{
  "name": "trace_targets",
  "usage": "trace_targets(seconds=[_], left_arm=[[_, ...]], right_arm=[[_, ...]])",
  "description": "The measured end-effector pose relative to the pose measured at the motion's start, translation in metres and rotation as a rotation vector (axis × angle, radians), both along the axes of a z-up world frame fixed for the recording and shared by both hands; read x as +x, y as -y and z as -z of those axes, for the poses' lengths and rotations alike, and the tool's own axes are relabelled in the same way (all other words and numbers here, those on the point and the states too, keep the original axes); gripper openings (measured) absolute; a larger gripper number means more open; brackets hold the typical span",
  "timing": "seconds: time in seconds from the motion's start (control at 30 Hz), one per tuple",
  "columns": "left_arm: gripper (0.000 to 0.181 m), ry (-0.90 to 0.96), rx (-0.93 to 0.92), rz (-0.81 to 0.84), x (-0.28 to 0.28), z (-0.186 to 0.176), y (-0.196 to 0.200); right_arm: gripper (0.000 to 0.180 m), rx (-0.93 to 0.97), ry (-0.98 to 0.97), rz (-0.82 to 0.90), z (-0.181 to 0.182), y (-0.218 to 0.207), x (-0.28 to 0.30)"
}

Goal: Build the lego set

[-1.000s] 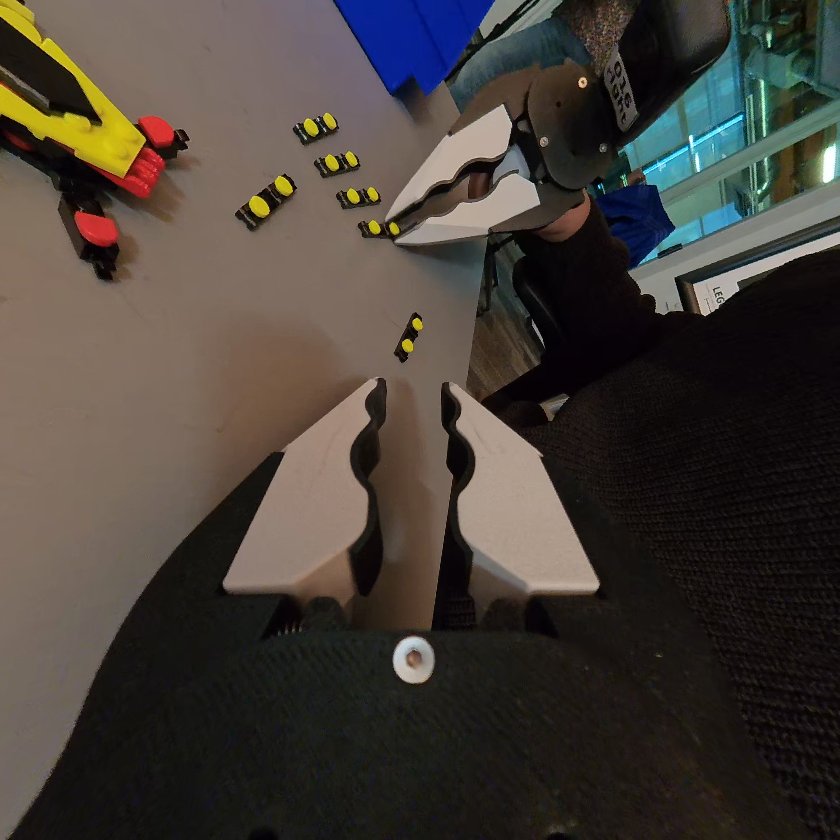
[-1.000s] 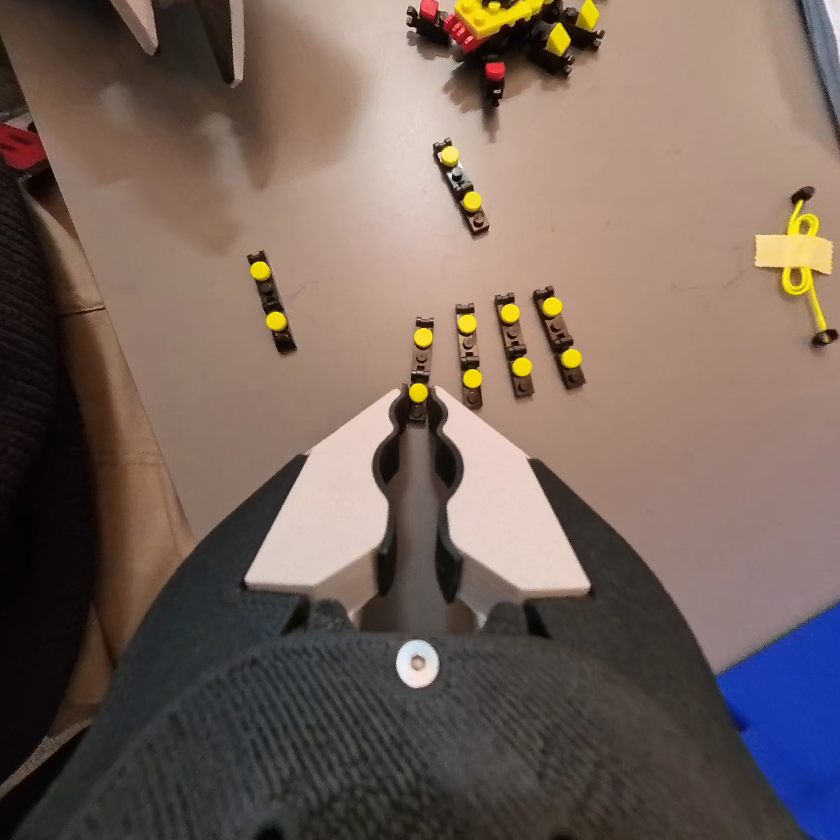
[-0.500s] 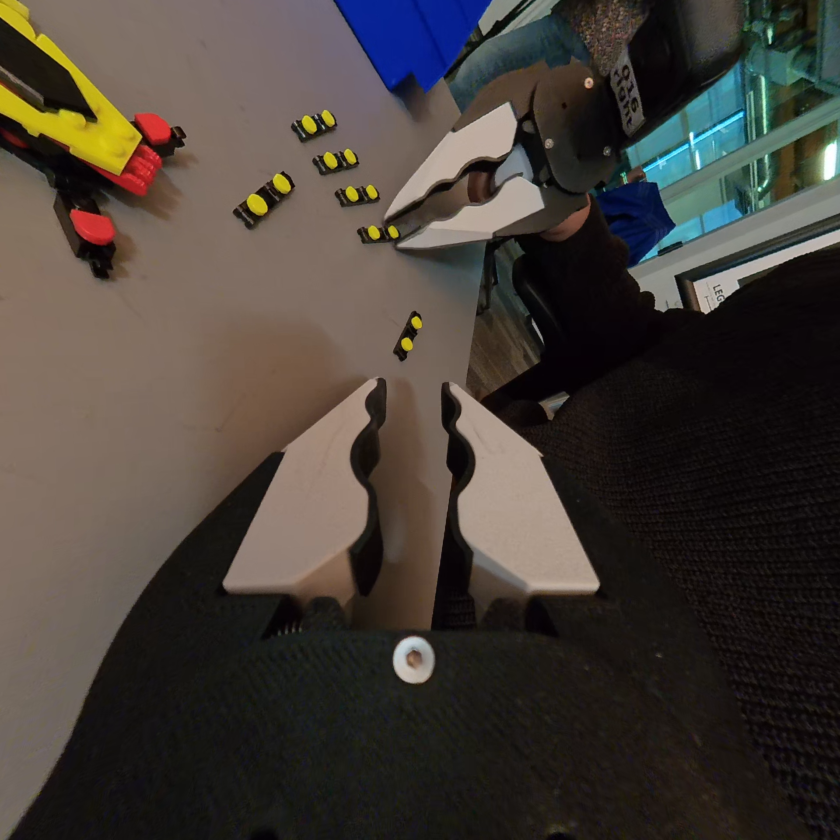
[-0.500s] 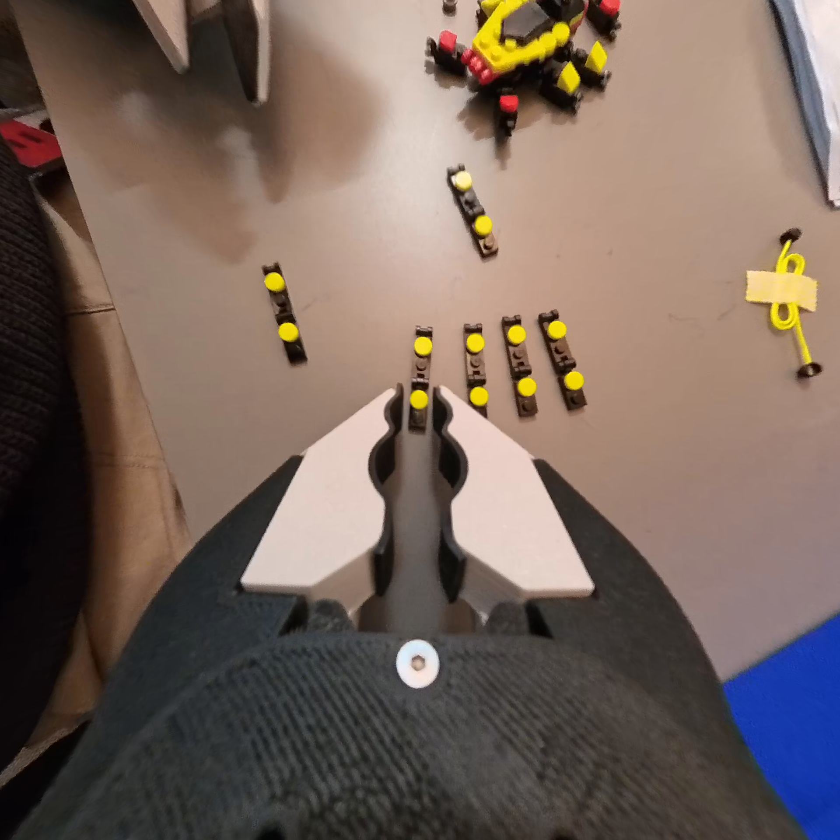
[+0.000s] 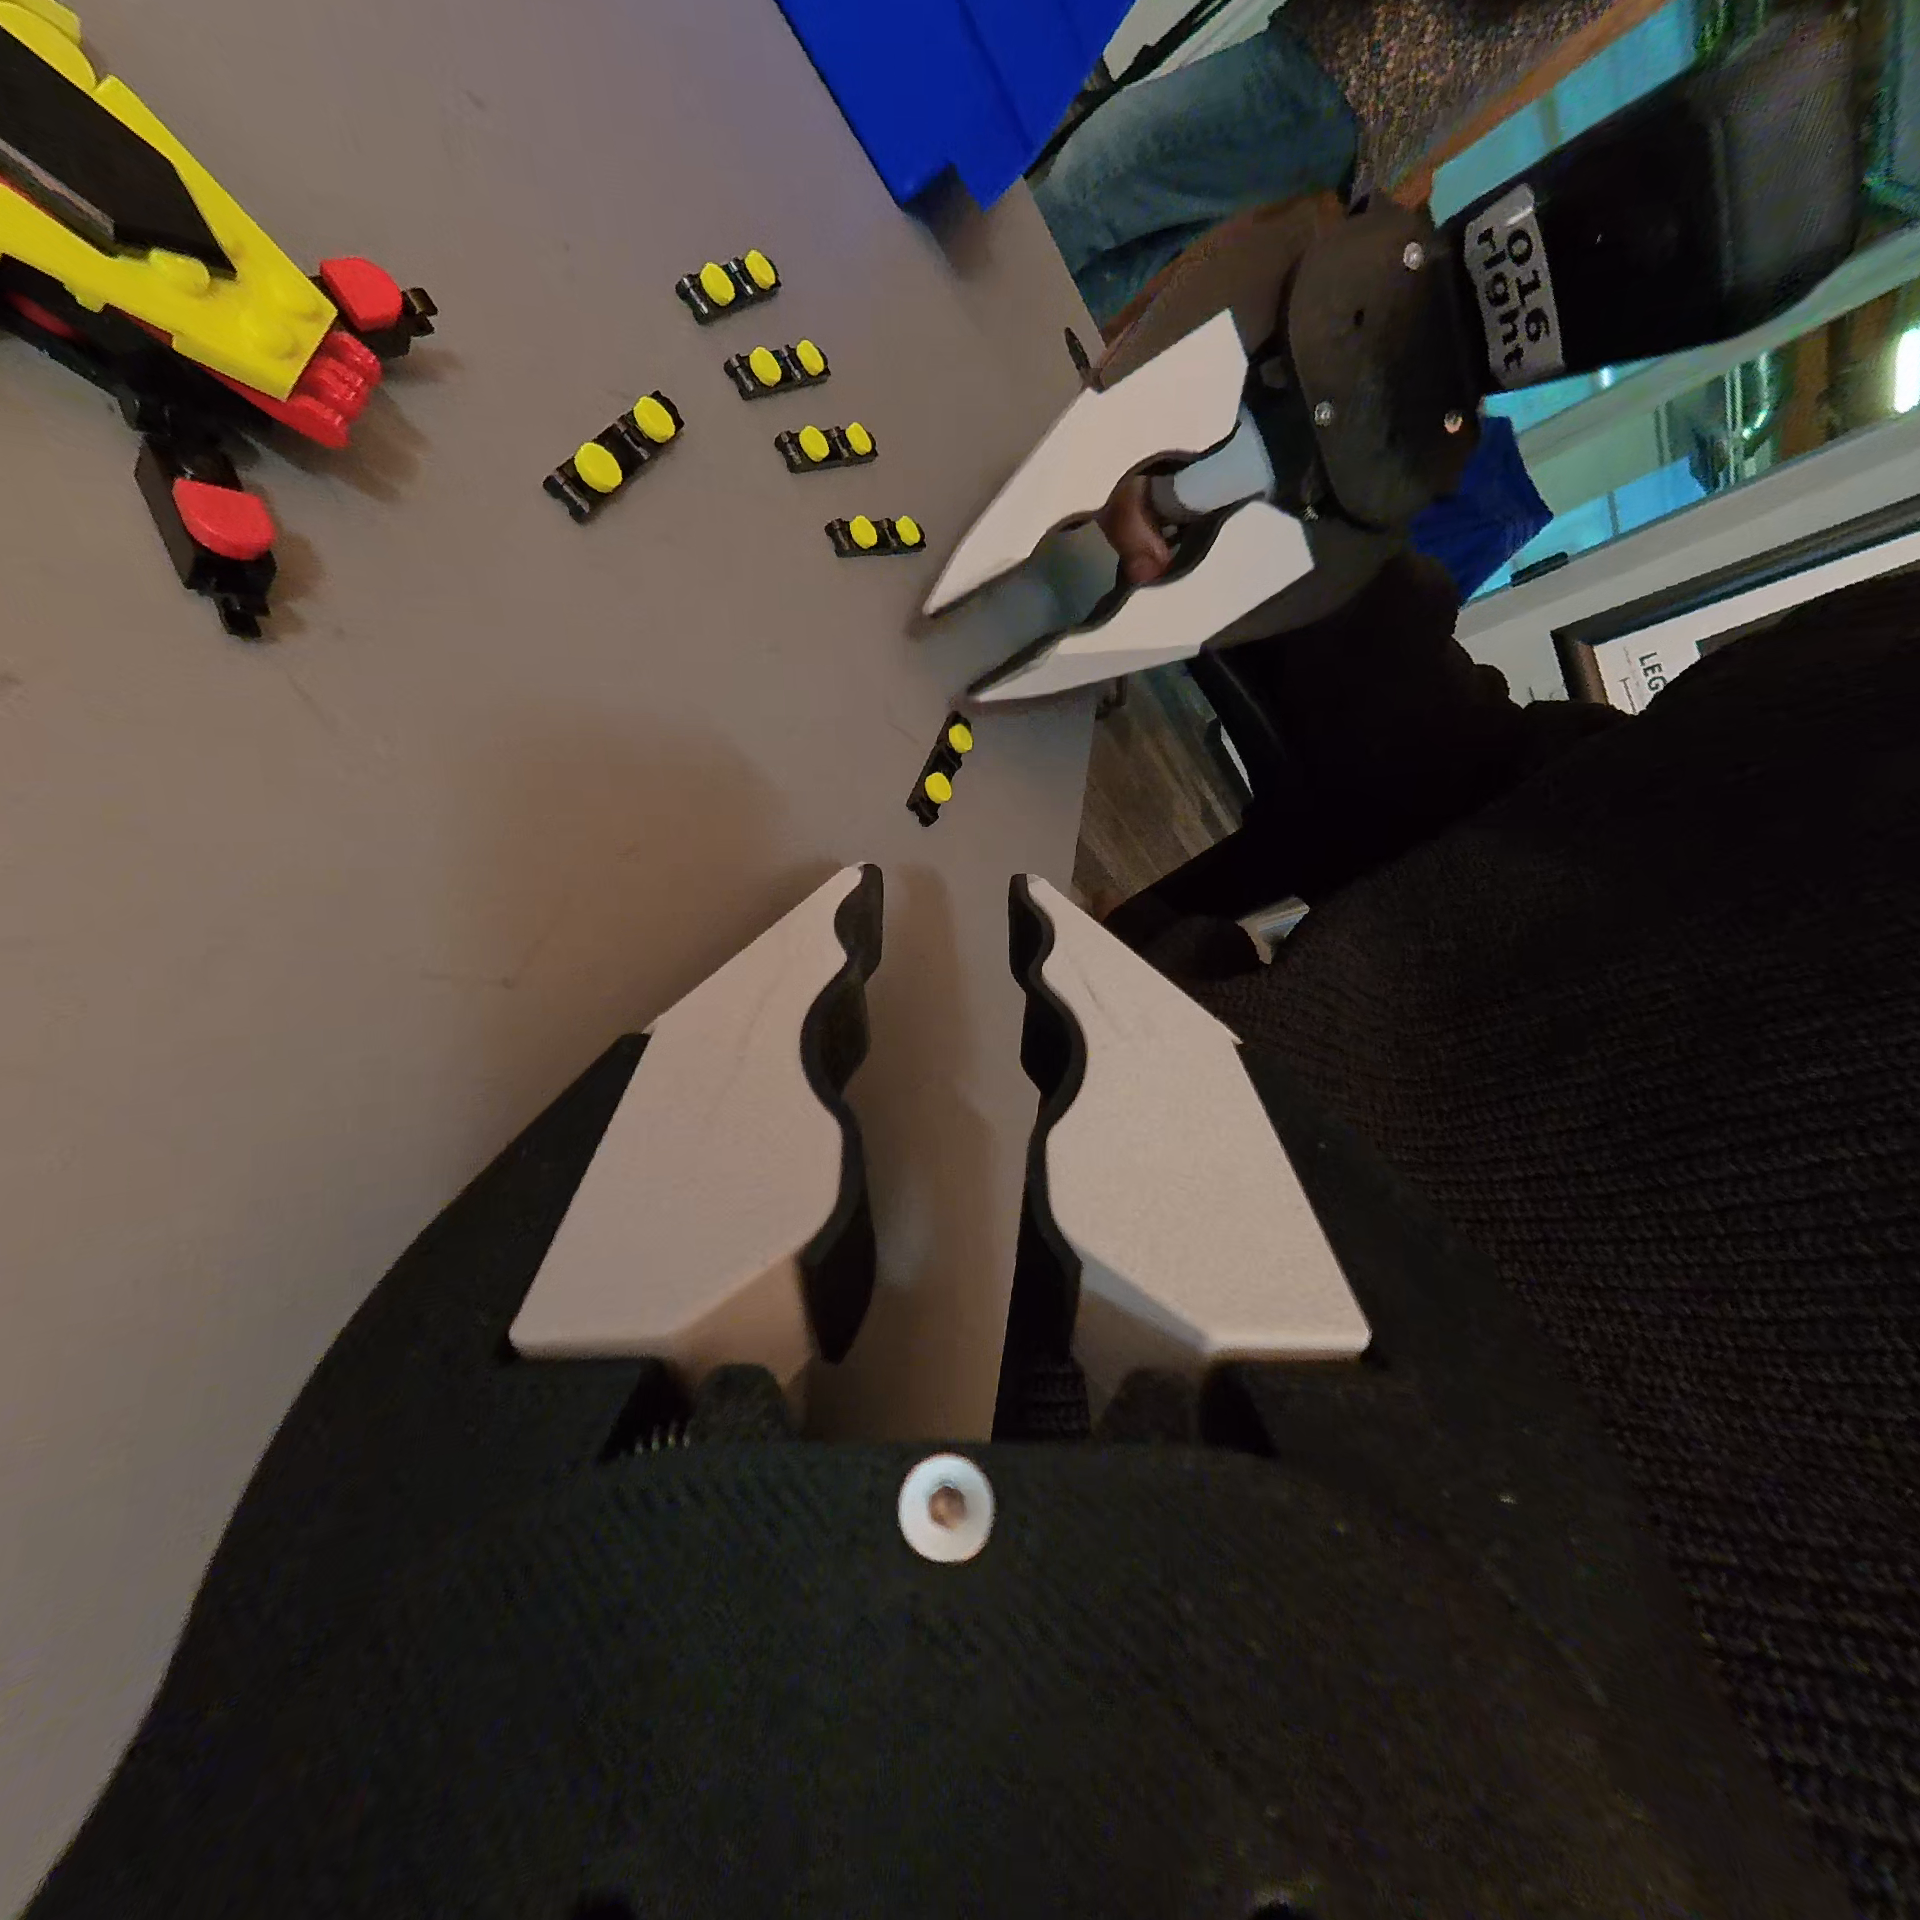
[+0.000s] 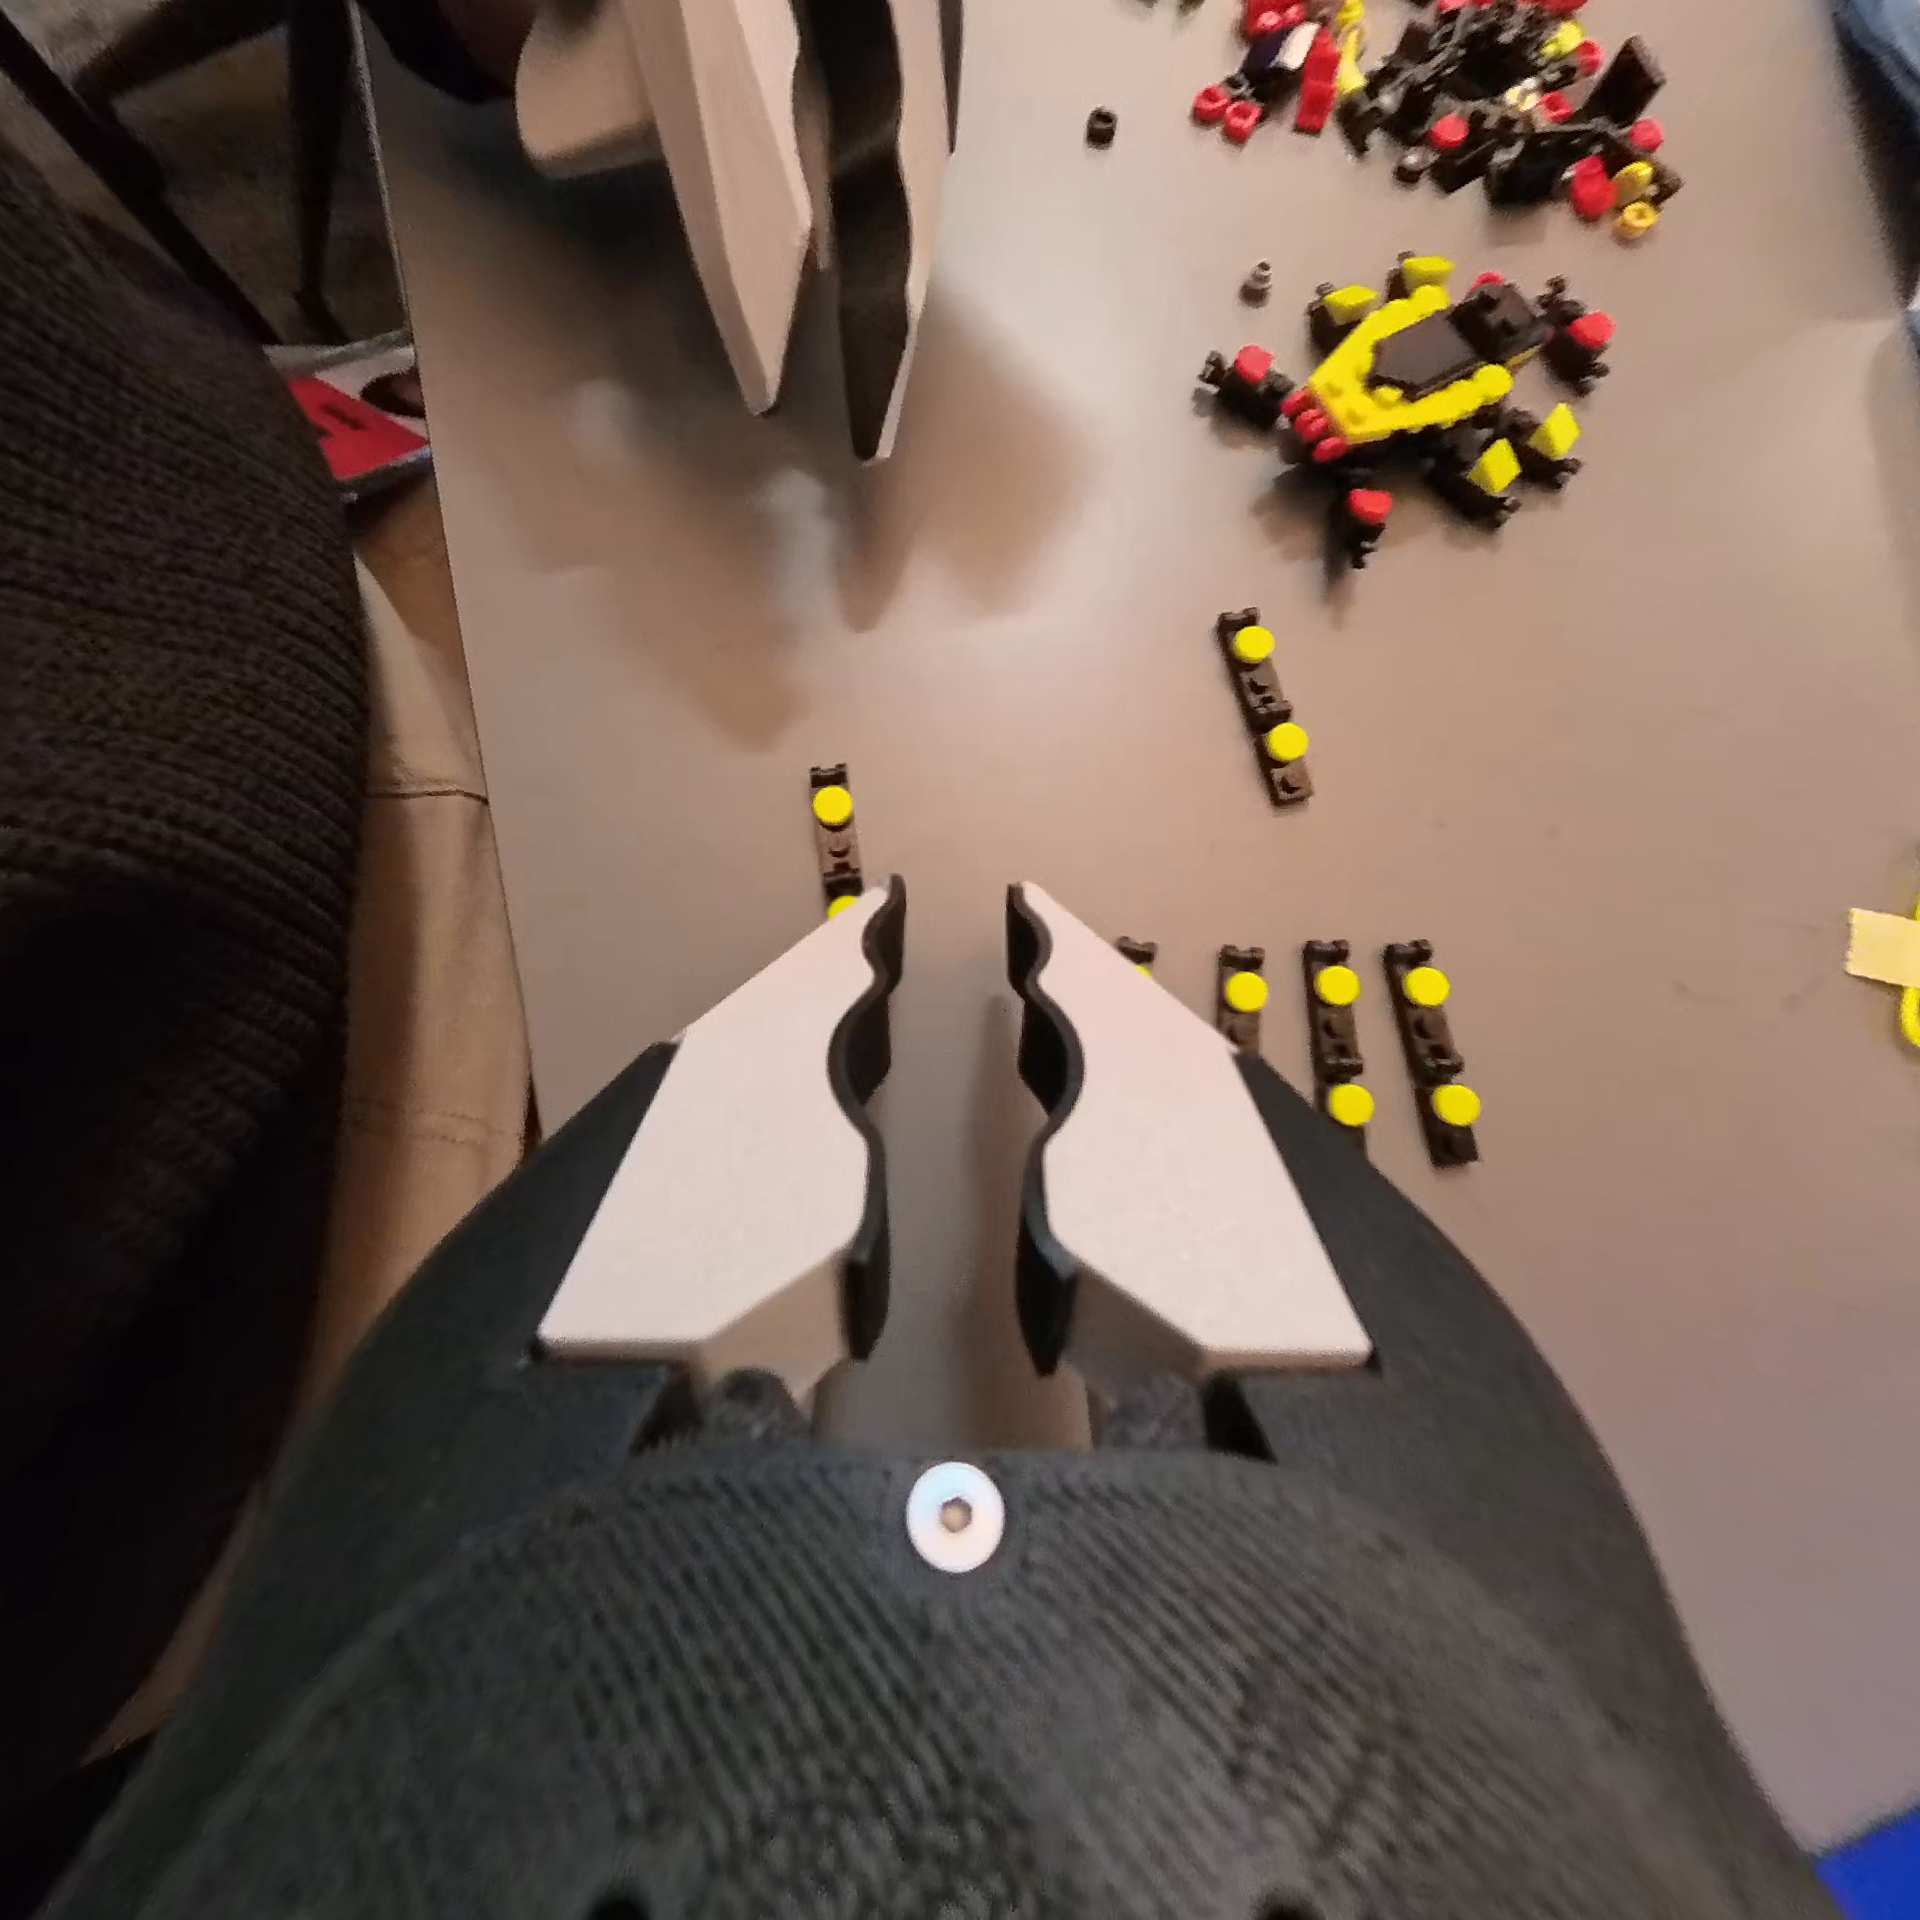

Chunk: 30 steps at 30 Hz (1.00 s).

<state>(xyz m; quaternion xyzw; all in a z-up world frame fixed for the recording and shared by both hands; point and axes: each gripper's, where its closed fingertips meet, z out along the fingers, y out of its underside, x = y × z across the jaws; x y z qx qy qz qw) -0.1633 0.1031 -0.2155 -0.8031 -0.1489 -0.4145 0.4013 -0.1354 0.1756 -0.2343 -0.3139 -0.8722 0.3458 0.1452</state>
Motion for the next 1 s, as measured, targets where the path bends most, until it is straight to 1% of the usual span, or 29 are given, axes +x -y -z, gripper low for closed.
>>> trace_targets(seconds=[0.1, 0.2, 0.3, 0.37, 0.43, 0.47, 0.5, 0.6, 0.67, 0.77, 0.8, 0.87, 0.93, 1.0], left_arm=[[0.023, -0.006, 0.007, -0.003, -0.001, 0.000, 0.000], [0.023, -0.065, 0.045, -0.036, -0.010, -0.003, -0.003], [0.022, -0.142, 0.145, -0.083, -0.025, -0.017, -0.010], [0.033, -0.068, 0.263, -0.064, -0.028, -0.038, -0.017], [0.038, -0.015, 0.338, -0.087, -0.040, -0.051, -0.024], [0.037, -0.025, 0.352, -0.113, -0.047, -0.052, -0.028], [0.037, -0.044, 0.354, -0.129, -0.053, -0.050, -0.031], [0.038, -0.129, 0.334, -0.108, -0.056, -0.046, -0.036], [0.040, -0.223, 0.342, -0.077, -0.053, -0.049, -0.038], [0.050, -0.329, 0.373, -0.066, -0.050, -0.058, -0.041], [0.058, -0.356, 0.373, -0.077, -0.050, -0.060, -0.042], [0.067, -0.416, 0.368, -0.100, -0.050, -0.060, -0.041], [0.070, -0.470, 0.364, -0.121, -0.049, -0.062, -0.039], [0.073, -0.499, 0.368, -0.138, -0.046, -0.064, -0.035]], right_arm=[[0.017, -0.037, -0.045, 0.050, -0.010, -0.007, -0.008], [0.020, -0.071, -0.113, 0.128, -0.019, -0.019, -0.021], [0.030, -0.138, -0.158, 0.203, -0.026, -0.033, -0.028], [0.047, -0.141, -0.172, 0.250, -0.024, -0.046, -0.032], [0.061, -0.143, -0.184, 0.271, -0.022, -0.050, -0.038], [0.068, -0.154, -0.197, 0.274, -0.025, -0.049, -0.042], [0.074, -0.169, -0.212, 0.275, -0.028, -0.049, -0.046], [0.093, -0.203, -0.275, 0.281, -0.044, -0.050, -0.061], [0.108, -0.172, -0.334, 0.293, -0.057, -0.057, -0.073], [0.121, -0.108, -0.404, 0.271, -0.074, -0.057, -0.083], [0.122, -0.104, -0.424, 0.275, -0.079, -0.056, -0.085], [0.114, -0.108, -0.444, 0.300, -0.087, -0.050, -0.086], [0.089, -0.109, -0.437, 0.291, -0.090, -0.039, -0.082], [0.081, -0.094, -0.459, 0.304, -0.093, -0.031, -0.078]])
